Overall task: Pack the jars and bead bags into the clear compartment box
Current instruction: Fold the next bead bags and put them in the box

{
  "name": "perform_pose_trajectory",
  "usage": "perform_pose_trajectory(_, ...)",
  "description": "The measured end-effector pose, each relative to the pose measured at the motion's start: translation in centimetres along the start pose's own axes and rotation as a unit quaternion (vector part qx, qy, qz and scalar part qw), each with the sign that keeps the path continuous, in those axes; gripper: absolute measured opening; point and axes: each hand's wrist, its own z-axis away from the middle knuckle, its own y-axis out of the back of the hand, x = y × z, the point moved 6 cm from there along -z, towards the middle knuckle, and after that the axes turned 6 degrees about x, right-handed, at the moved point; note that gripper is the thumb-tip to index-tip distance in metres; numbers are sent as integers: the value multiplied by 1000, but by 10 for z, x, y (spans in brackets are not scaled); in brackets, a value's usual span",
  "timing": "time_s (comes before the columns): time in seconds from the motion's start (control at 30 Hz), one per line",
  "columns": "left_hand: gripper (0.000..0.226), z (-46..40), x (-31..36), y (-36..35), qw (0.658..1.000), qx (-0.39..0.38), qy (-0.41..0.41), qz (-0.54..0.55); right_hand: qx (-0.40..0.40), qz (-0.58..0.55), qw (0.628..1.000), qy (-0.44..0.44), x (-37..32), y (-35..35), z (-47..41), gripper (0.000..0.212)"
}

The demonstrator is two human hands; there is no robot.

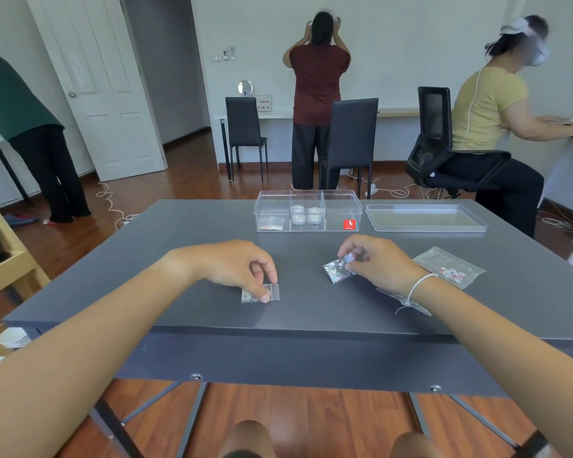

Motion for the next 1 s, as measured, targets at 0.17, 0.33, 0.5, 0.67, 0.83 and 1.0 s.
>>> perform_pose_trajectory(0.17, 21, -1, 1, -1, 1000, 1, -2, 8, 1, -9, 1000, 5, -4, -2, 1, 28)
perform_pose_trajectory(0.33, 16, -2, 0, 0, 1000, 6, -6, 24, 8, -21, 1000, 6, -7, 0, 0, 24)
perform_pose_trajectory(0.5, 12, -4, -4, 3, 999, 25, -3, 36, 19, -35, 999, 12, -11, 4, -4, 26)
perform_pose_trajectory(0.67, 10, -8, -2, 15, 995, 59, -18, 79, 31, -51, 998, 19, -16, 6, -11, 31)
perform_pose_trajectory(0.83, 7, -12, 2, 36, 988, 116, -24, 96, 45, -72, 996, 27, -21, 6, -16, 29)
perform_pose_trajectory(1.0, 7, -44, -13, 86, 969, 219, -24, 110, 51, -72, 995, 37, -27, 0, -63, 26)
